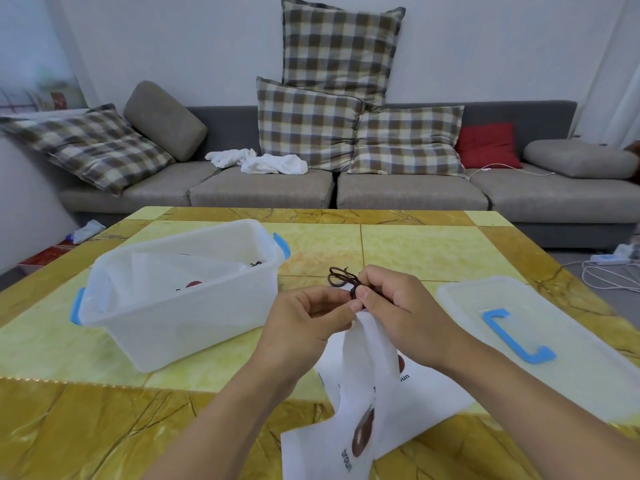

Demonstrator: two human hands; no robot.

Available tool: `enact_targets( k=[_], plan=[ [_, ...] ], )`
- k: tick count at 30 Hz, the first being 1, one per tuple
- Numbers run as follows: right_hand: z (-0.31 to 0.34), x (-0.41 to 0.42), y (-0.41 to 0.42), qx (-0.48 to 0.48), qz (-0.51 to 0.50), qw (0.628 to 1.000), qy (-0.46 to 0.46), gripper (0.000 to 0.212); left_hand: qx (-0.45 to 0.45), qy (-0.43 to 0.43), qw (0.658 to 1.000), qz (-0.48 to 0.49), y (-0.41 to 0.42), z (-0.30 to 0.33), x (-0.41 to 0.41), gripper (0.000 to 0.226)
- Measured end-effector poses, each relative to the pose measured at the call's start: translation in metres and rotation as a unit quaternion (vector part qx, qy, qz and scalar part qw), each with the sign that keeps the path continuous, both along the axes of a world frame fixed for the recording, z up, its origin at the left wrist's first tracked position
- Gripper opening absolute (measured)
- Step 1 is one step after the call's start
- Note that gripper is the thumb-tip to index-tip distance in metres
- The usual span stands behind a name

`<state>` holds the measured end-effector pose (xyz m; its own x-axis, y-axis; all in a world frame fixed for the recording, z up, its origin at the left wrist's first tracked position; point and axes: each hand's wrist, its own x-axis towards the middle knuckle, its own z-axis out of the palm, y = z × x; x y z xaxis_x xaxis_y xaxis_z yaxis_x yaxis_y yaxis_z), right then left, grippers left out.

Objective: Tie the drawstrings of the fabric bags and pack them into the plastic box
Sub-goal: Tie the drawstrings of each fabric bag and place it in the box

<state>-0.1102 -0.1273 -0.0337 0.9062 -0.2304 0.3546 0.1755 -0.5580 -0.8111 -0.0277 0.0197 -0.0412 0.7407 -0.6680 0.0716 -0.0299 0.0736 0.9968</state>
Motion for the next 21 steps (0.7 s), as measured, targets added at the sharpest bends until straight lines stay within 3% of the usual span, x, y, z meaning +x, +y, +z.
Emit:
enact_targets(
  k=[7,10,13,15,21],
  plan=[
    [-0.003,-0.001,0.001,-0.059,0.003,0.998,0.02,0.019,-0.008,-0.025,0.998,0.052,0.0,0.003,-0.008,0.017],
    [-0.007,0.002,0.001,-0.155,-0.025,0.987,0.019,0.018,-0.016,-0.029,0.994,0.099,-0.002,0.003,-0.009,0.022],
    [-0.01,0.005,0.003,-0.234,-0.058,0.97,0.026,0.02,-0.036,0.019,0.993,0.113,-0.003,0.007,-0.008,0.023],
    [-0.01,0.005,0.005,-0.195,-0.063,0.979,0.006,0.025,-0.045,0.092,0.991,0.085,-0.003,0.011,-0.004,0.019],
    [-0.002,0.005,0.012,0.063,-0.025,0.997,0.037,0.03,-0.034,0.224,0.973,-0.029,-0.002,0.012,0.004,0.016]
  ],
)
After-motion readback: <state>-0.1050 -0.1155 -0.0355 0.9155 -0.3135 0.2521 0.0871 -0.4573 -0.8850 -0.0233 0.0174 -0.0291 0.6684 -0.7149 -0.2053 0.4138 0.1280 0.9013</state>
